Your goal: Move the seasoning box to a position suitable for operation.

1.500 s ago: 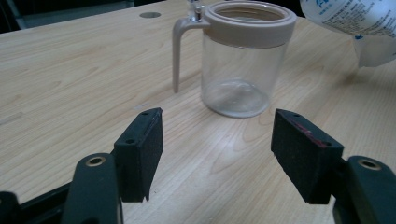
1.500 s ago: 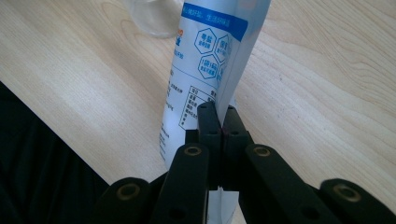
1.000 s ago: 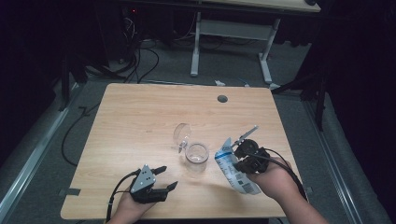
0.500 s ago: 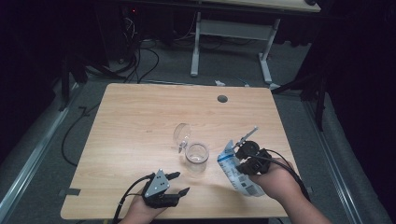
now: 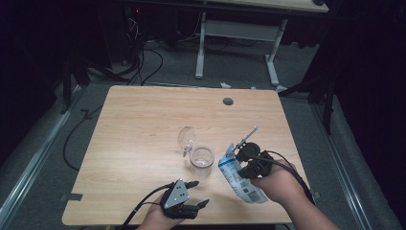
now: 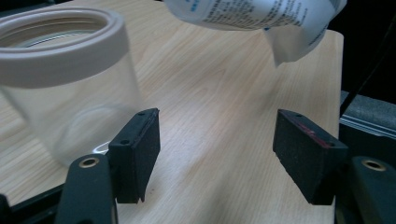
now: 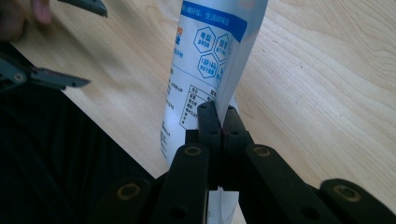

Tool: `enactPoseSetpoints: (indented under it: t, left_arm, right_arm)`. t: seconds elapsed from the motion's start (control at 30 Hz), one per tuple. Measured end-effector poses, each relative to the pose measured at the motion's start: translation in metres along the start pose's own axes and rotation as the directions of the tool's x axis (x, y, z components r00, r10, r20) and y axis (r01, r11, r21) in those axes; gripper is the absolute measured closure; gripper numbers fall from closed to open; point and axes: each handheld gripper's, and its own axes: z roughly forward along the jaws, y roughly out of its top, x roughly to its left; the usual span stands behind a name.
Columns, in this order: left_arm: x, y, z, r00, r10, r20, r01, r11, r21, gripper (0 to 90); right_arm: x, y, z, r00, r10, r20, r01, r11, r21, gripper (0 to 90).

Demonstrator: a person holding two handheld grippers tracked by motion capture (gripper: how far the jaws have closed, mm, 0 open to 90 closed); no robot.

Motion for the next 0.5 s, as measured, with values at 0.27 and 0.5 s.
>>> enactPoseSetpoints:
  t: [0.27, 0.5]
  left_arm:
    - [-0.012, 0.005, 0.018, 0.9988, 0.007, 0.049, -0.006, 0.9998, -0.017, 30.9]
    - [-0.018, 0.012, 0.031, 0.9972, -0.013, 0.074, 0.016, 0.9993, -0.034, 30.2]
  right_arm:
    - [0.004, 0.008, -0.003, 1.0, 0.003, 0.0, -0.003, 1.0, -0.006, 90.0]
    - [0.012, 0.016, -0.003, 0.9998, -0.018, -0.004, 0.018, 1.0, -0.009, 90.0]
